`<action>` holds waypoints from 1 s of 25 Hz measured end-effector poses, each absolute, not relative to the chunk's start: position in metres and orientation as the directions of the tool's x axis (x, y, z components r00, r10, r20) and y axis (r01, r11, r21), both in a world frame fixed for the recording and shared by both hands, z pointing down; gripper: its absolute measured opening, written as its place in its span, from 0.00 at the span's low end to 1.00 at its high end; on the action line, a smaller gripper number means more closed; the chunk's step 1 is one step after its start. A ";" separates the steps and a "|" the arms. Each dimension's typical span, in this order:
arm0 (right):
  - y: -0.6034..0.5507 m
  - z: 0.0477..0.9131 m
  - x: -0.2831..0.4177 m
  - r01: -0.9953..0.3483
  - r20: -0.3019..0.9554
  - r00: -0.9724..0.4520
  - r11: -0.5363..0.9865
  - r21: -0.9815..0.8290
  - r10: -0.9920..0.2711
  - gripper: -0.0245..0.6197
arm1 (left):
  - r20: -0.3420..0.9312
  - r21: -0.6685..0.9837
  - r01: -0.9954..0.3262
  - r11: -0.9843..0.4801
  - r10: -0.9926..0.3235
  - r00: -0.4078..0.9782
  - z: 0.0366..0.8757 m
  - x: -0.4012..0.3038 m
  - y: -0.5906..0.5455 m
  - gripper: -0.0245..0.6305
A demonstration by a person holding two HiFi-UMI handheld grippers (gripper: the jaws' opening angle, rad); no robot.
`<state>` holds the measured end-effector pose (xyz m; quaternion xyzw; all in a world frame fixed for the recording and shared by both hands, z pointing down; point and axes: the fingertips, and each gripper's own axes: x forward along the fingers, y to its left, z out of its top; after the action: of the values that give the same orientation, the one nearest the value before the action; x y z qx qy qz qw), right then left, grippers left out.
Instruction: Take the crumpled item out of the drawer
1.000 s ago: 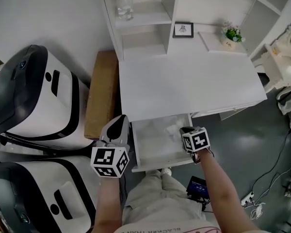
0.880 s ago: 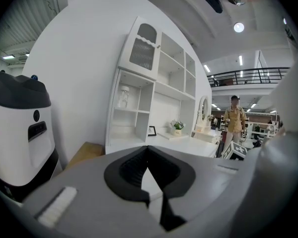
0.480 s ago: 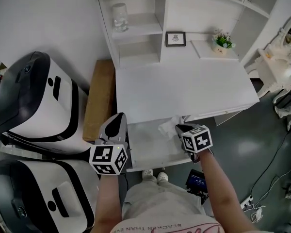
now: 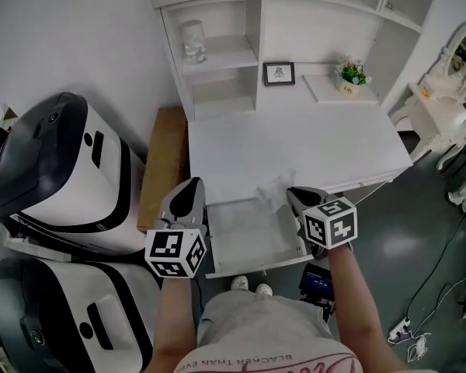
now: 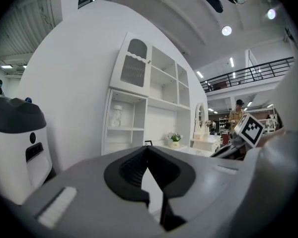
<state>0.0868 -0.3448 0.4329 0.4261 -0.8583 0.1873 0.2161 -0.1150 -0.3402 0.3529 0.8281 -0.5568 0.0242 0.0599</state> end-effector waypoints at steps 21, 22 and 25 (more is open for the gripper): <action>-0.323 0.246 0.073 -0.845 0.159 -0.513 0.528 0.079 -0.844 0.06 | -0.152 -0.051 -0.932 -0.360 -0.919 0.363 0.238 -0.119 -0.330 0.05; -0.323 0.239 0.073 -0.846 0.147 -0.512 0.526 0.084 -0.846 0.06 | -0.164 -0.057 -0.932 -0.357 -0.918 0.362 0.232 -0.120 -0.330 0.05; -0.325 0.221 0.073 -0.851 0.111 -0.507 0.517 0.090 -0.854 0.06 | -0.196 -0.063 -0.935 -0.350 -0.914 0.356 0.216 -0.122 -0.328 0.05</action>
<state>0.0726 -0.3248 0.2206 0.4912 -0.8681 -0.0118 0.0709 -0.1220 -0.3285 0.2155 0.8192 -0.5640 -0.0635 -0.0820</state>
